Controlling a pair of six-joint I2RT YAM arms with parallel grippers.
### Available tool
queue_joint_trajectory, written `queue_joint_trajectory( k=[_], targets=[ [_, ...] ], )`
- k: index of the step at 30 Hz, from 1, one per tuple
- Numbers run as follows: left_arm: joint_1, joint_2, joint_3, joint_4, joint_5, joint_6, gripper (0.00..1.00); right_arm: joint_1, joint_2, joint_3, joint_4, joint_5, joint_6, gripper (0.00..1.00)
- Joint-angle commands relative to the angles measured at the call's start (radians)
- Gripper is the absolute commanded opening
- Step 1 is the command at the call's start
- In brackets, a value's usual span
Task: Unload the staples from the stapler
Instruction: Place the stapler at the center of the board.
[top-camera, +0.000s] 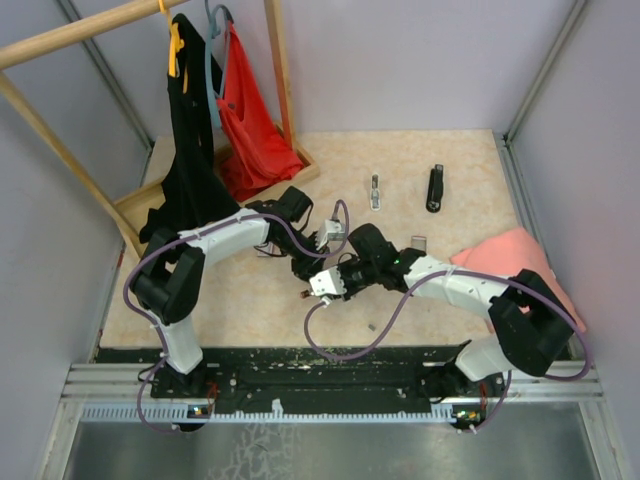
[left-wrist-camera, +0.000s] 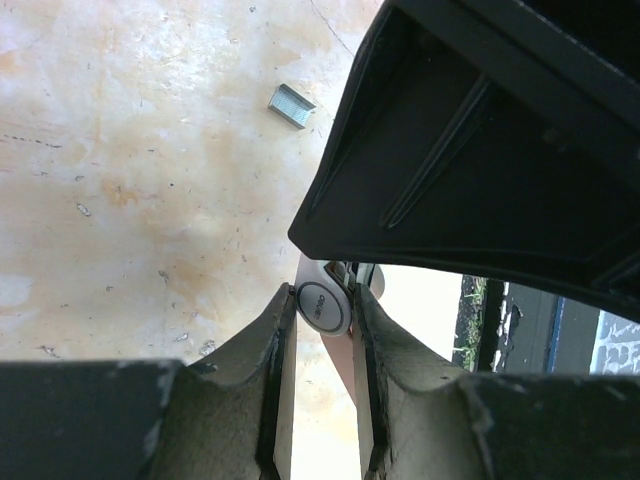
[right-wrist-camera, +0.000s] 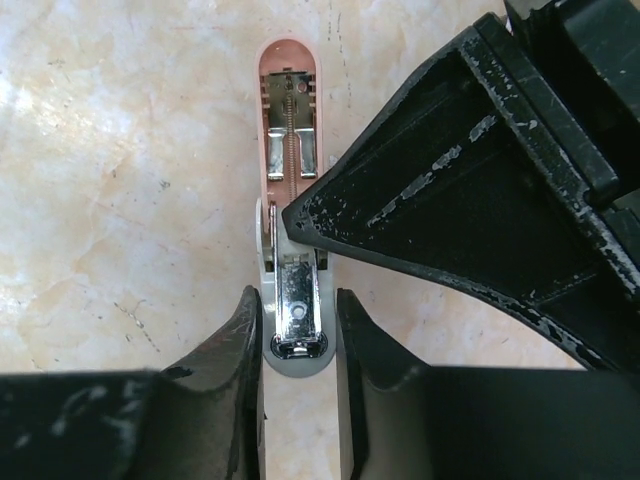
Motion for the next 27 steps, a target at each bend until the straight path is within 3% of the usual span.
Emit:
queue_joint_trajectory(
  k=[1,4,14,21,27],
  targets=[
    [-0.009,0.003,0.027,-0.002,0.032,0.024,0.01,0.026,0.009,0.034,0.026,-0.011,0.025,0.09],
    [-0.007,0.002,0.035,-0.009,0.03,0.027,0.08,0.026,0.001,0.031,0.025,-0.015,0.027,0.05],
    [0.06,-0.081,0.078,-0.044,-0.019,0.057,0.98,0.026,-0.02,0.035,0.063,0.012,0.127,0.0],
    [0.193,-0.234,0.053,-0.006,-0.089,0.009,0.99,-0.005,-0.011,0.047,0.123,0.027,0.273,0.0],
    [0.352,-0.44,-0.099,0.164,-0.201,-0.092,0.99,-0.074,0.016,0.059,0.238,0.073,0.485,0.0]
  ],
)
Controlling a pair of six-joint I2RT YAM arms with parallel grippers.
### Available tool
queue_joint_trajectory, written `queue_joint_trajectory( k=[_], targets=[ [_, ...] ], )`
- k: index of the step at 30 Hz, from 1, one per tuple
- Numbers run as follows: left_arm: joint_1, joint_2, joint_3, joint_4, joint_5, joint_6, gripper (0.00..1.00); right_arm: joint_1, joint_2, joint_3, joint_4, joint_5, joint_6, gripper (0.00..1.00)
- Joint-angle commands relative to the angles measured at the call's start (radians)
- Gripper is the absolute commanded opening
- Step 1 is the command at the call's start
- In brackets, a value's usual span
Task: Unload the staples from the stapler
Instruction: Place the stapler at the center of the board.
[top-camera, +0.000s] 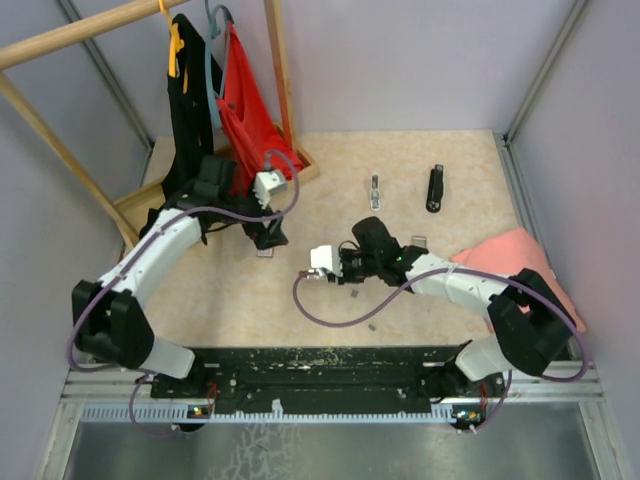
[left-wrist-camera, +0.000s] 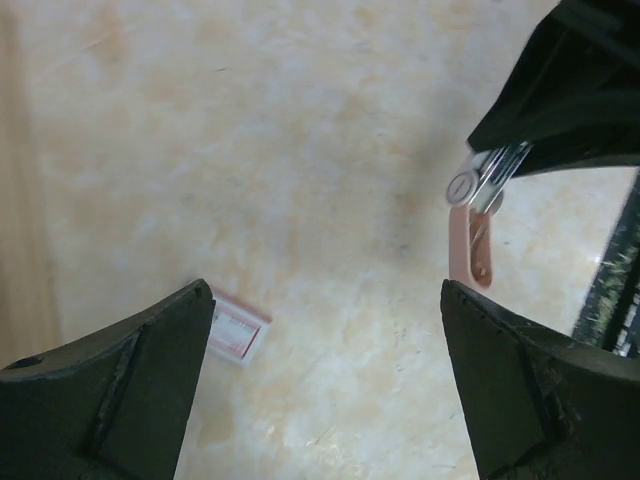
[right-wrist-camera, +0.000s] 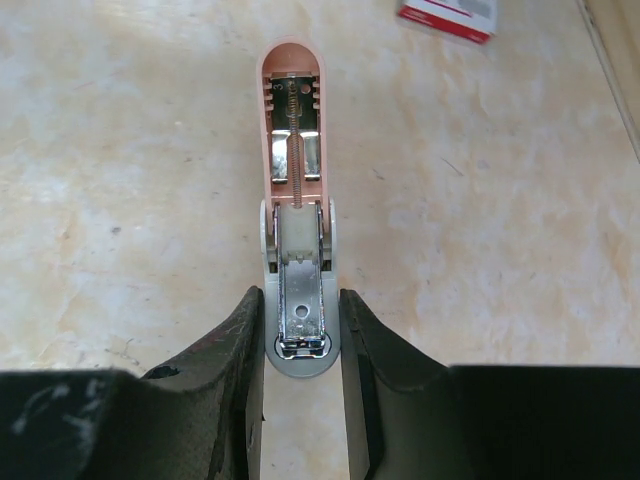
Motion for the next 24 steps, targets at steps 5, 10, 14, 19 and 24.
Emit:
queue_joint_trajectory(
  k=[5,10,14,19,24],
  targets=[
    [0.163,-0.316,-0.259,0.256,-0.234,-0.151,0.99,-0.09,0.061,0.104,0.21,0.123,0.388,0.0],
    [0.209,-0.455,-0.361,0.274,-0.258,-0.157,0.99,-0.094,0.119,0.156,0.254,0.227,0.544,0.0],
    [0.223,-0.536,-0.398,0.264,-0.285,-0.18,0.99,-0.097,0.186,0.229,0.241,0.306,0.649,0.0],
    [0.228,-0.604,-0.431,0.258,-0.304,-0.19,0.99,-0.098,0.324,0.363,0.181,0.428,0.73,0.0],
    [0.239,-0.635,-0.453,0.267,-0.303,-0.192,0.99,-0.106,0.432,0.492,0.14,0.505,0.799,0.0]
  ],
)
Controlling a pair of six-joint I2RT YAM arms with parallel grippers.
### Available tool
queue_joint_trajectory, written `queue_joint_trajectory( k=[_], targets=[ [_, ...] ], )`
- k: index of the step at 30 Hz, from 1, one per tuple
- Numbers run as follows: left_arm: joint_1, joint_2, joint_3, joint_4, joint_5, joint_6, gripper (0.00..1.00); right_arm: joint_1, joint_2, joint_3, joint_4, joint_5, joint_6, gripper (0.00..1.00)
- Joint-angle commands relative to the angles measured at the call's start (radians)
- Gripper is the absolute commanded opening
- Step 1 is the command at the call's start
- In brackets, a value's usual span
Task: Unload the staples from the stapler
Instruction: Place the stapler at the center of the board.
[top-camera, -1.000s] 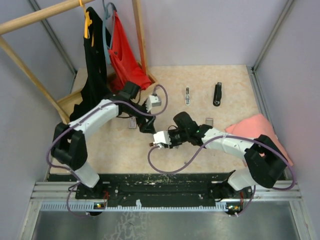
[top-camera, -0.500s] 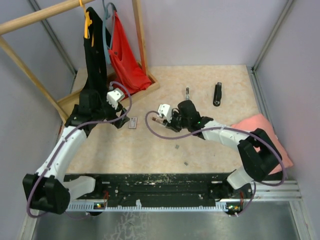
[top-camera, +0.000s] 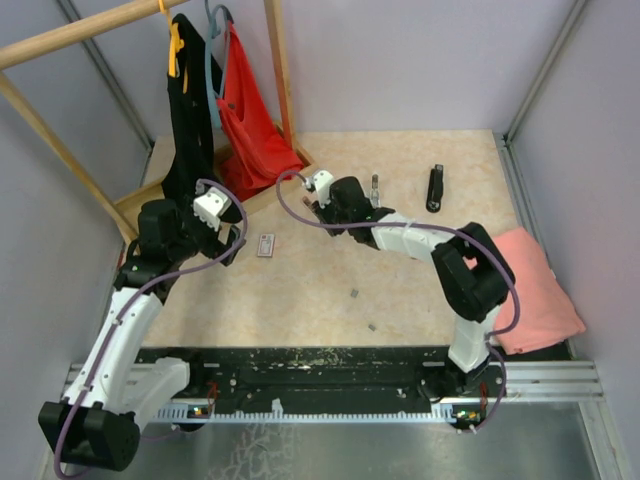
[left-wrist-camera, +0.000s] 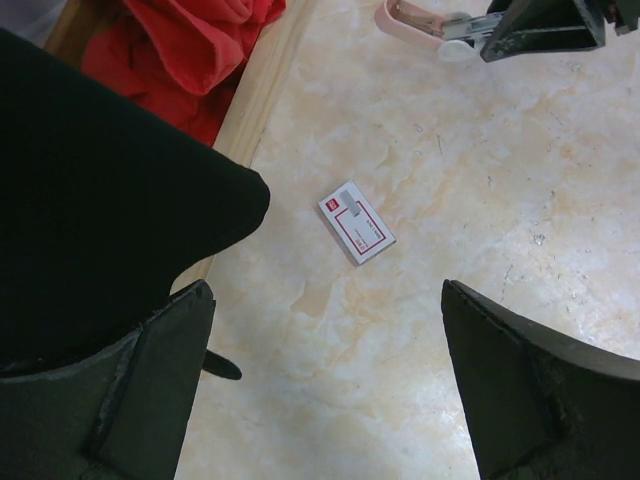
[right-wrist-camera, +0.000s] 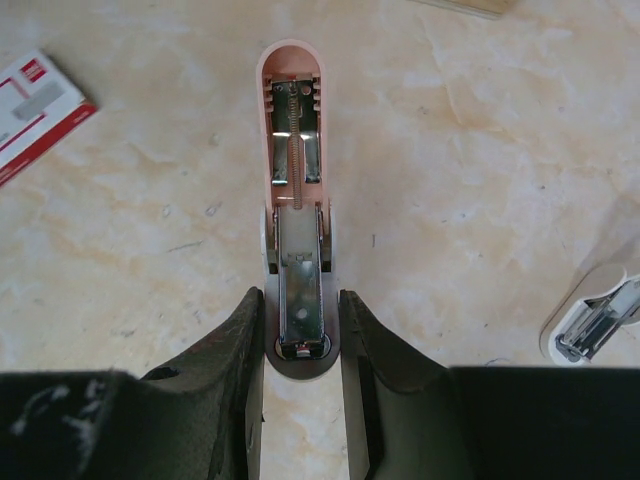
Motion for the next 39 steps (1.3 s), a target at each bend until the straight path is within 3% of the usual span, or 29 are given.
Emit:
queue_joint_trajectory(
  k=[1,14,39],
  targets=[
    [0.016,-0.023,-0.02,0.02,-0.015,-0.02,0.99,-0.012,0.074,0.145,-0.027,0.112,0.111,0.0],
    [0.041,-0.036,-0.037,0.034,0.003,-0.024,0.99,-0.07,0.273,0.379,-0.115,0.154,0.296,0.0],
    [0.074,-0.025,-0.043,0.038,0.028,-0.037,0.99,-0.091,0.468,0.552,-0.194,0.231,0.389,0.0]
  ],
)
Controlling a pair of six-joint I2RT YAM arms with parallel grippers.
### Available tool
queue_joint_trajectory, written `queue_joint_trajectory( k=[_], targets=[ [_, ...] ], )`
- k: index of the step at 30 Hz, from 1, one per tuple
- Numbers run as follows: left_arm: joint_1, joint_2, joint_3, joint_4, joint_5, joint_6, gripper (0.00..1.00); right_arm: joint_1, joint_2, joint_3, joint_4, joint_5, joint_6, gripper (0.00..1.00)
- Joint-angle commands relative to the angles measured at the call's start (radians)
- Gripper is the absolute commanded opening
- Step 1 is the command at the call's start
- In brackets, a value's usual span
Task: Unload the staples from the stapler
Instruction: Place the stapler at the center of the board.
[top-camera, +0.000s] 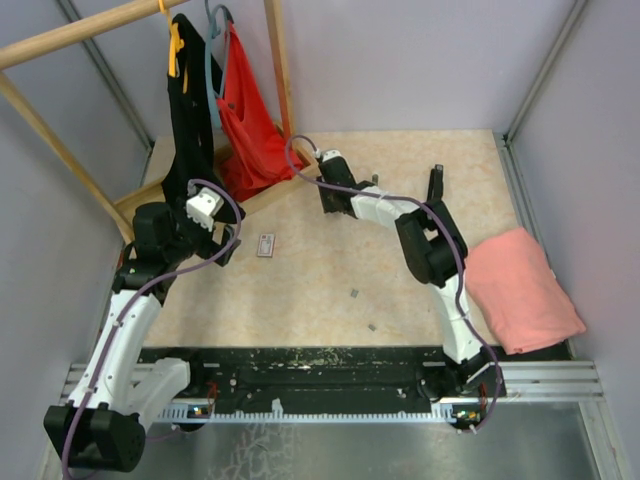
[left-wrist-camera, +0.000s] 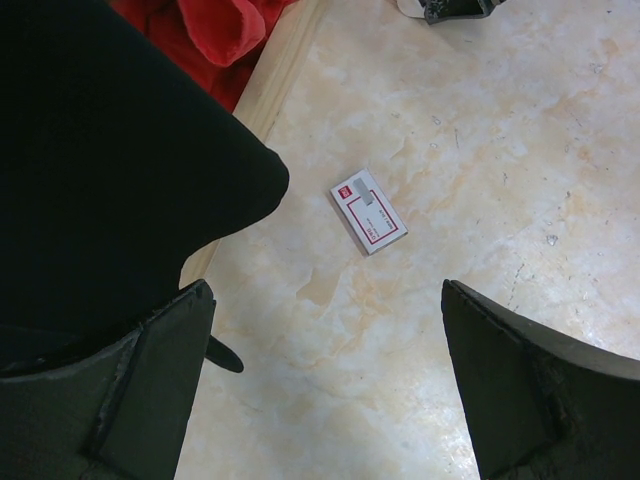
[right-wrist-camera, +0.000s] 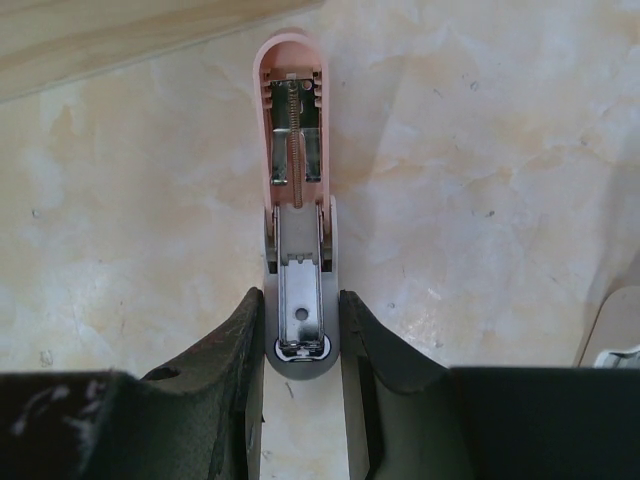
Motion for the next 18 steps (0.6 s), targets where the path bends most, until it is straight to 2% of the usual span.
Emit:
queue_joint_trajectory(
  k=[1,4,11,18],
  targets=[
    [0.011,-0.004,-0.007,0.031,0.016,-0.011,0.99,-0.01,0.048,0.082,0.005,0.026,0.04,0.0],
    [0.016,-0.002,-0.009,0.032,0.019,-0.012,0.99,-0.01,0.056,0.08,0.0,-0.003,0.05,0.0],
    [0.022,0.002,-0.008,0.032,0.02,-0.012,0.99,-0.009,0.057,0.072,-0.006,-0.058,0.072,0.17],
    [0.029,0.002,-0.004,0.029,0.028,-0.016,0.99,0.0,0.059,0.07,-0.002,-0.08,0.077,0.28]
  ],
)
